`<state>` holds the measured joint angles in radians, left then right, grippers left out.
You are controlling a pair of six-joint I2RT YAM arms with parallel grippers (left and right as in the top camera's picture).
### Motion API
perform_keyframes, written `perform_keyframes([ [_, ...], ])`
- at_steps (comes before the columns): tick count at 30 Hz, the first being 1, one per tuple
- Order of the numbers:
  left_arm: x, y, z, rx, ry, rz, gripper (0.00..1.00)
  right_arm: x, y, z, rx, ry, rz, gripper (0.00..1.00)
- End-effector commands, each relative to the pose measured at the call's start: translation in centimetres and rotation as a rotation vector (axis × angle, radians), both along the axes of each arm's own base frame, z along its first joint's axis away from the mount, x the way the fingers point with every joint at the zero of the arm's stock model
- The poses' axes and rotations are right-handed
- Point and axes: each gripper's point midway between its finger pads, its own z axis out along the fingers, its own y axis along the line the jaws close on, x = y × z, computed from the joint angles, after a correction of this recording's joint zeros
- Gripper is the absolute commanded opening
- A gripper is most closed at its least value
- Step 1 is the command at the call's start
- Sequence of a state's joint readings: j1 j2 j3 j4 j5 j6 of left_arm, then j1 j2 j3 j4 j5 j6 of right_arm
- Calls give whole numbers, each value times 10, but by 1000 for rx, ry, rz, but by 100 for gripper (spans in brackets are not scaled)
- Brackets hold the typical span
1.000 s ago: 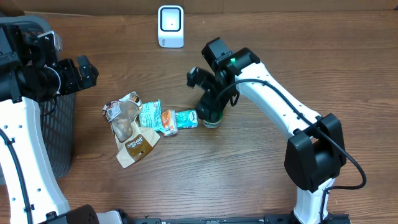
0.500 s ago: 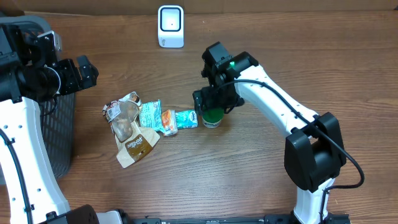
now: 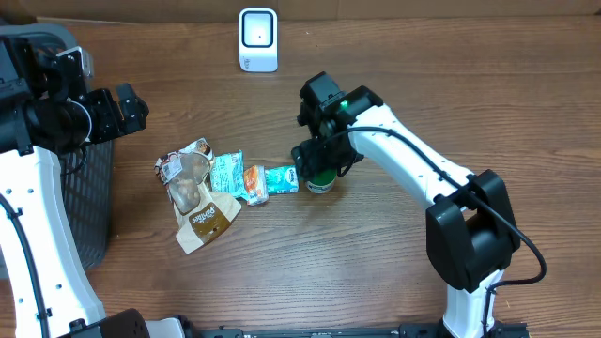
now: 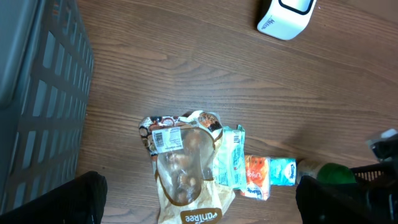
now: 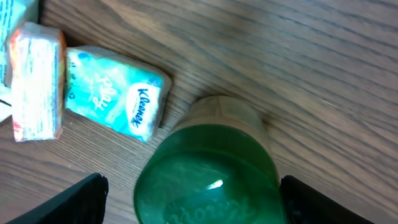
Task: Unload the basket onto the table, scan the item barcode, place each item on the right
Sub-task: 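Lower the right gripper and grasp the green-capped jar, then carry the jar to the scanner and hold it in front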
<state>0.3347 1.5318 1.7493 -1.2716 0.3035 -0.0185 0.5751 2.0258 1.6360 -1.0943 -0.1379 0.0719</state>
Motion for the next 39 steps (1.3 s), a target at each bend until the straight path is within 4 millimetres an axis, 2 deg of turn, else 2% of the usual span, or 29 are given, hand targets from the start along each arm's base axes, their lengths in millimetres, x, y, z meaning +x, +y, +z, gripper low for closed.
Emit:
perform_keyframes([
  [1, 1, 0, 5, 13, -16, -14, 100, -5, -1, -10, -14, 2, 30, 86],
  [4, 1, 0, 5, 13, -16, -14, 100, -8, -5, -17, -27, 9, 29, 85],
  [12, 1, 0, 5, 13, -16, -14, 99, -2, -9, -17, -36, -5, 4, 64],
  [17, 1, 0, 5, 13, -16, -14, 100, 10, -10, -6, -12, -22, -58, 56],
  [23, 1, 0, 5, 13, -16, -14, 99, 17, -5, 15, 43, -34, -66, 41],
  [24, 1, 0, 5, 13, -16, -14, 100, 19, -4, 24, 66, -38, -69, 38],
  [27, 1, 0, 5, 13, -16, -14, 100, 24, -4, 56, 140, -62, -76, 37],
  [32, 1, 0, 5, 13, -16, -14, 99, 24, 0, 126, 376, -139, 32, 37],
  [35, 1, 0, 5, 13, -16, -14, 100, 12, 5, 167, 581, -174, 186, 37],
  [39, 1, 0, 5, 13, -16, -14, 99, -14, 8, 204, 845, -221, 455, 36],
])
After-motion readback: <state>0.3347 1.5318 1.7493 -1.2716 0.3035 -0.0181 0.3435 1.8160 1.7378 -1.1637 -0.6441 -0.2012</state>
